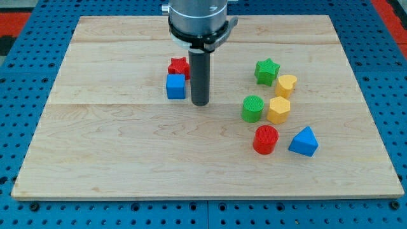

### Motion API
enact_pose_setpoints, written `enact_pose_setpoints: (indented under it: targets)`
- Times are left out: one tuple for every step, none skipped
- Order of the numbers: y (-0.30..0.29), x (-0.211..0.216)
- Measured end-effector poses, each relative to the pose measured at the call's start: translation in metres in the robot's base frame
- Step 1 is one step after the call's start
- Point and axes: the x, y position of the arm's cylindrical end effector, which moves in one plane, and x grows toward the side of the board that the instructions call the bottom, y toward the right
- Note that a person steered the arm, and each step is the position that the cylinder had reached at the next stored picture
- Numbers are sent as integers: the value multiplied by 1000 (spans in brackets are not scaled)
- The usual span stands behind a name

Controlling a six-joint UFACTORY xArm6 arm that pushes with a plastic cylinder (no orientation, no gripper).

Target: Place the green star and yellow heart at the top of yellow hexagon

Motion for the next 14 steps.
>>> enact_pose_setpoints:
  targets:
    - [11,-36]
    - [21,-83]
    - [45,-126]
    - [100,-125]
    - [107,-91]
    - [107,-64]
    - [112,-55]
    - [117,-54]
    - [117,-46]
    - [117,-29]
    - [118,-44]
    - [153,-70]
    - [201,-54]
    - [222,-25]
